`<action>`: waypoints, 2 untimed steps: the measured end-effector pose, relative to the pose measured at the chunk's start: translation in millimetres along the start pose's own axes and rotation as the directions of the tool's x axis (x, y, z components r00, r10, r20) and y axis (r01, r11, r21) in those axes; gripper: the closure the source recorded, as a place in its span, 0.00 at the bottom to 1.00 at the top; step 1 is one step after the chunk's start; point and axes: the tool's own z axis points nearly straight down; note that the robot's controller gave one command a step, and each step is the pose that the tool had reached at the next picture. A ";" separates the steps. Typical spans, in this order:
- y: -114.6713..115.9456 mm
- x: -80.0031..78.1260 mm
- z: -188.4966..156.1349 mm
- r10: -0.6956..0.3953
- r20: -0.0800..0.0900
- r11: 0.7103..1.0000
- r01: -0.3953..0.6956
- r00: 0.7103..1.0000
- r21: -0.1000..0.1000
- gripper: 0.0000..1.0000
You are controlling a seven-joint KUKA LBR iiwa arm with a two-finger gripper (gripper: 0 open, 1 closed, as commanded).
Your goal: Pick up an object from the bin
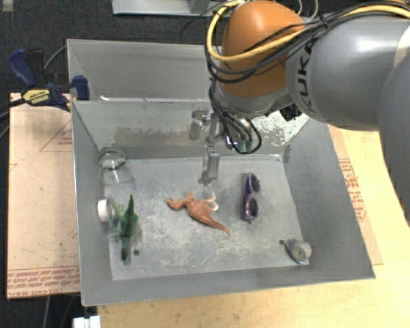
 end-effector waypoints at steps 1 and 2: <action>-0.8 -1.3 -5.4 0.003 0.008 1.000 -0.003 1.000 -0.001 0.00; -5.0 -1.6 3.9 -0.052 0.004 0.999 0.052 0.999 -0.001 0.00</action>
Offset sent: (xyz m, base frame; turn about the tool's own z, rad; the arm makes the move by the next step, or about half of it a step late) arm 0.0011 -0.0068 -0.0065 -0.0654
